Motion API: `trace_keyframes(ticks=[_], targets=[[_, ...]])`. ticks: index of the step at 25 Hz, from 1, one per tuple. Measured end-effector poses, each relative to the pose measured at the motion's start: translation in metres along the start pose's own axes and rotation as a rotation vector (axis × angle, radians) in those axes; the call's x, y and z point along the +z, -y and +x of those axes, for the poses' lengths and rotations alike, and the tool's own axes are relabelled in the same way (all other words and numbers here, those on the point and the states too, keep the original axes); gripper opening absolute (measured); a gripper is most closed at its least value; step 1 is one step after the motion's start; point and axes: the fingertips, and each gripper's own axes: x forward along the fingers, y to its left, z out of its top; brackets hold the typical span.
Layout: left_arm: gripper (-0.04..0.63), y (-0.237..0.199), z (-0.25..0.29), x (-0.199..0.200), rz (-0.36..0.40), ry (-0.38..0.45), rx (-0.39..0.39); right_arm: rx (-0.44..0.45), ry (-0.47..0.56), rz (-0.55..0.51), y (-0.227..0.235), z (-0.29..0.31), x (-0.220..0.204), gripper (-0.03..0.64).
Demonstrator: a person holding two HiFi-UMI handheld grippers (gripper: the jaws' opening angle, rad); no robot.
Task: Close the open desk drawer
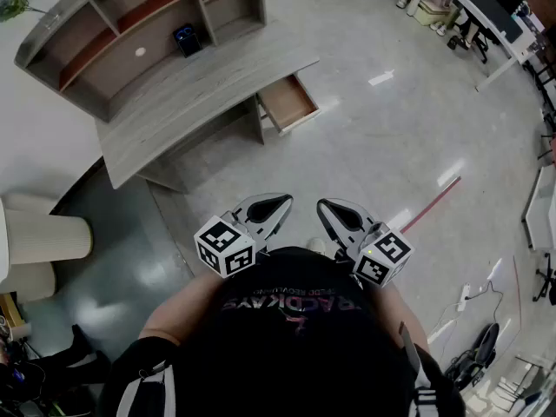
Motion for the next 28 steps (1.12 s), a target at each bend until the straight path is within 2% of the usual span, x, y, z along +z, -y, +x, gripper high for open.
trace_keyframes(ticks=[10,20,28], targets=[[0.009,0.001,0.004,0.001,0.004,-0.005,-0.008,0.002,0.008,-0.007,0.002,0.000,0.005,0.017],[0.009,0.002,0.004,0.003,0.021,-0.007,-0.026,0.038,0.015,-0.065,-0.006,0.005,0.011,0.017],[0.009,-0.009,-0.002,0.006,0.021,0.003,-0.010,0.016,0.007,-0.084,-0.005,0.015,0.009,0.017]])
